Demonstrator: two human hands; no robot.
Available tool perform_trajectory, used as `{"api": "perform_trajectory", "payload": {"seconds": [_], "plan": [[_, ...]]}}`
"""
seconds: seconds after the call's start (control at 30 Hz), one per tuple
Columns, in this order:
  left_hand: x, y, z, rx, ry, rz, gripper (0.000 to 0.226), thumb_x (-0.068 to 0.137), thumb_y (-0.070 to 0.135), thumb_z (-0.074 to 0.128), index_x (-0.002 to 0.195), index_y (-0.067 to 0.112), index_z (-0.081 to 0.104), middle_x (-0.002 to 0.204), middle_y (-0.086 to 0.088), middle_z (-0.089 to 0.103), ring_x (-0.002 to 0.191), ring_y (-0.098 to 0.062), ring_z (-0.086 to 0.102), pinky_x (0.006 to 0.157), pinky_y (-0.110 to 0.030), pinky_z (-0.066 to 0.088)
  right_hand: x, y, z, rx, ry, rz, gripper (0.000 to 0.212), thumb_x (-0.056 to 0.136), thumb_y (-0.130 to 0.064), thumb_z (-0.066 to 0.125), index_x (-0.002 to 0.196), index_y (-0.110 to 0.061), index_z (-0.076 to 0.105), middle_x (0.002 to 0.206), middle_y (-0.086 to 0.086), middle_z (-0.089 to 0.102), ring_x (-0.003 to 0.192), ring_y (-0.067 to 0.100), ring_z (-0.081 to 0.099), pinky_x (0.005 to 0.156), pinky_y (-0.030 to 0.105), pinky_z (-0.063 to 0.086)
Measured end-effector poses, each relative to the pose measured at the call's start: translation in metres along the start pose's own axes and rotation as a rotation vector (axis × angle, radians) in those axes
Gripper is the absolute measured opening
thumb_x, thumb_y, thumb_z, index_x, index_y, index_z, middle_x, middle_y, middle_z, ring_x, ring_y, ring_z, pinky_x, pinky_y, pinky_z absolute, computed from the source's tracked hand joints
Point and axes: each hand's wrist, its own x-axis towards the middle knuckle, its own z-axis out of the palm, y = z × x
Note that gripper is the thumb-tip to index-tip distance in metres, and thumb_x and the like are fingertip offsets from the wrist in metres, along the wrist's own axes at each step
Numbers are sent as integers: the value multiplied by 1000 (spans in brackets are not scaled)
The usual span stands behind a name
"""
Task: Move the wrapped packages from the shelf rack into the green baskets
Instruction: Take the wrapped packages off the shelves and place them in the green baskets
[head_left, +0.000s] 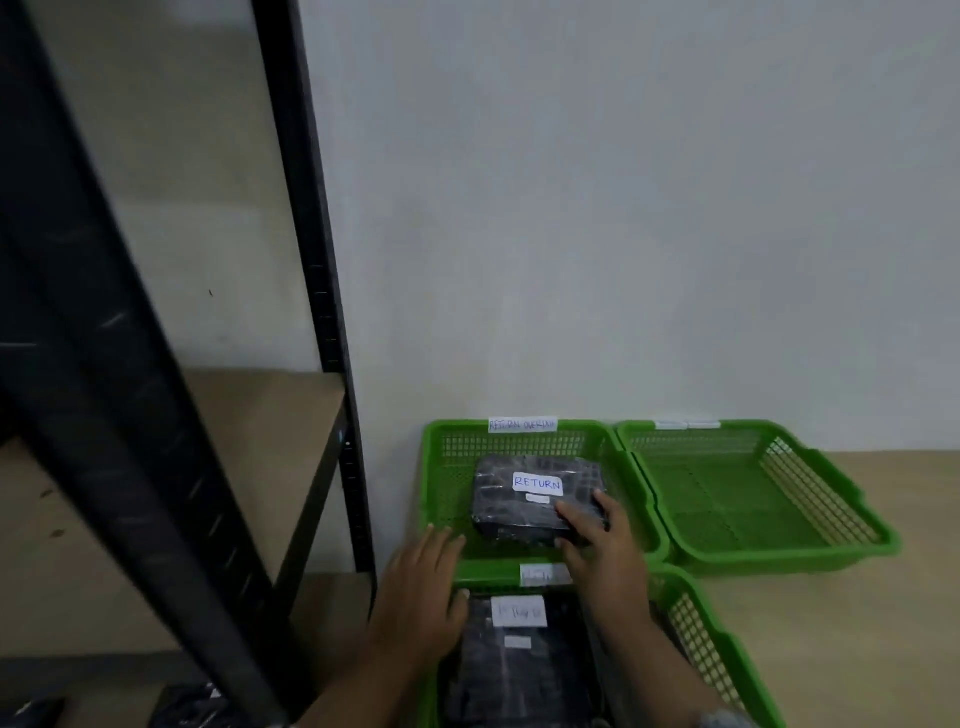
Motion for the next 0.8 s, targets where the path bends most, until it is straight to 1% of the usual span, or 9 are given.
{"api": "perform_trajectory", "payload": {"seconds": [0.07, 0.1, 0.17, 0.2, 0.27, 0.37, 0.6, 0.7, 0.8], "plan": [[15, -2, 2, -3, 16, -55, 57, 70, 36, 44, 119, 11, 61, 120, -8, 63, 111, -28, 59, 84, -44, 50, 24, 6, 13, -37, -76, 7, 44, 77, -14, 75, 117, -31, 66, 145, 11, 40, 120, 31, 52, 89, 35, 50], [21, -4, 3, -18, 31, -83, 57, 73, 32, 46, 123, 9, 58, 127, -10, 58, 117, -29, 54, 90, -45, 46, 35, 8, 19, -55, -118, 17, 43, 79, -17, 73, 119, -31, 65, 147, 9, 37, 121, 30, 51, 91, 34, 49], [32, -5, 3, -24, 4, -165, 59, 86, 30, 47, 141, 10, 36, 148, -11, 34, 137, -29, 28, 108, -45, 28, 51, 12, 34, -75, -192, 19, 42, 82, -19, 70, 122, -29, 63, 149, 9, 33, 124, 30, 48, 95, 35, 47], [36, -8, 5, -13, -6, -189, 62, 91, 32, 44, 145, 11, 24, 153, -10, 21, 141, -27, 15, 112, -43, 18, 59, 14, 41, -76, -218, 16, 41, 83, -19, 69, 123, -28, 63, 149, 10, 31, 125, 31, 47, 98, 36, 46], [41, -16, 12, 3, -6, -221, 65, 94, 37, 39, 148, 12, 11, 156, -8, 7, 143, -24, 4, 114, -39, 9, 71, 14, 55, -70, -272, 32, 41, 85, -16, 66, 124, -24, 62, 150, 12, 28, 127, 32, 45, 104, 36, 41], [42, -23, 20, 2, -39, -255, 66, 96, 41, 33, 149, 14, 3, 157, -5, 1, 143, -20, -3, 114, -36, 4, 85, 13, 74, -64, -367, 77, 42, 89, -12, 59, 129, -23, 57, 153, 13, 21, 132, 33, 39, 109, 33, 33], [41, -24, 30, 29, -42, -274, 65, 96, 43, 25, 149, 14, 1, 157, -3, -3, 142, -15, -8, 113, -33, -2, 101, 16, 95, -137, -547, 35, 47, 95, -14, 49, 139, -31, 44, 156, 12, 10, 136, 34, 31, 112, 34, 27], [40, -24, 30, 36, -46, -274, 66, 93, 44, 21, 149, 15, 0, 157, -2, -4, 142, -15, -9, 113, -34, -2, 104, 14, 96, -250, -606, 7, 55, 95, -23, 47, 144, -39, 29, 158, 8, 4, 140, 34, 23, 112, 41, 31], [40, -24, 27, 34, -64, -278, 65, 97, 42, 25, 149, 14, -2, 157, -3, -7, 142, -16, -11, 113, -36, -2, 107, 11, 94, -383, -659, -15, 61, 95, -31, 46, 147, -43, 15, 159, 8, 0, 143, 38, 8, 115, 51, 21]]}}
